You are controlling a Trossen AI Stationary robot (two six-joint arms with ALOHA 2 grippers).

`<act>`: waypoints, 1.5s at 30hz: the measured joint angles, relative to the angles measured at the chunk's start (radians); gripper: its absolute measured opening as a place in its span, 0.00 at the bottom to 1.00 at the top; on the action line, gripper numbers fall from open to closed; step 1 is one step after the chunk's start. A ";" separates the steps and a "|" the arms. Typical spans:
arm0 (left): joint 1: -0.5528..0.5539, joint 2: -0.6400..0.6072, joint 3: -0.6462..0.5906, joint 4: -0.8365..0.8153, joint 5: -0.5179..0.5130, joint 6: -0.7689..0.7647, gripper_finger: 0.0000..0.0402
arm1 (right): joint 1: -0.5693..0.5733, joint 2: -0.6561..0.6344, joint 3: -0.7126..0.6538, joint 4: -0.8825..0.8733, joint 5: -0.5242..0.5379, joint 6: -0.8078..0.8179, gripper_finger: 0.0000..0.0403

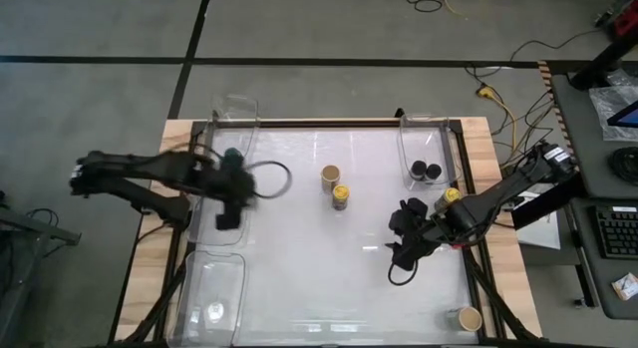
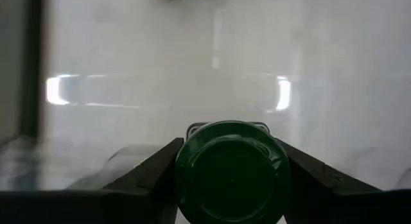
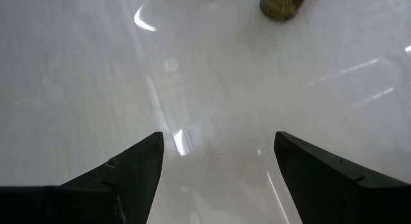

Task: Sort spices by type
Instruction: Put the green spice bottle into the top left transparent bin

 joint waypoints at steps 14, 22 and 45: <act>0.367 -0.293 -0.045 -0.138 -0.127 0.499 0.46 | -0.002 0.046 -0.001 0.150 0.120 0.003 0.70; 0.648 -0.275 -0.055 -0.090 -0.050 0.743 0.46 | -0.007 0.064 -0.001 0.184 0.154 -0.020 0.66; 0.966 -0.209 -0.232 0.138 0.148 0.944 0.46 | -0.007 0.072 -0.001 0.196 0.171 -0.027 0.68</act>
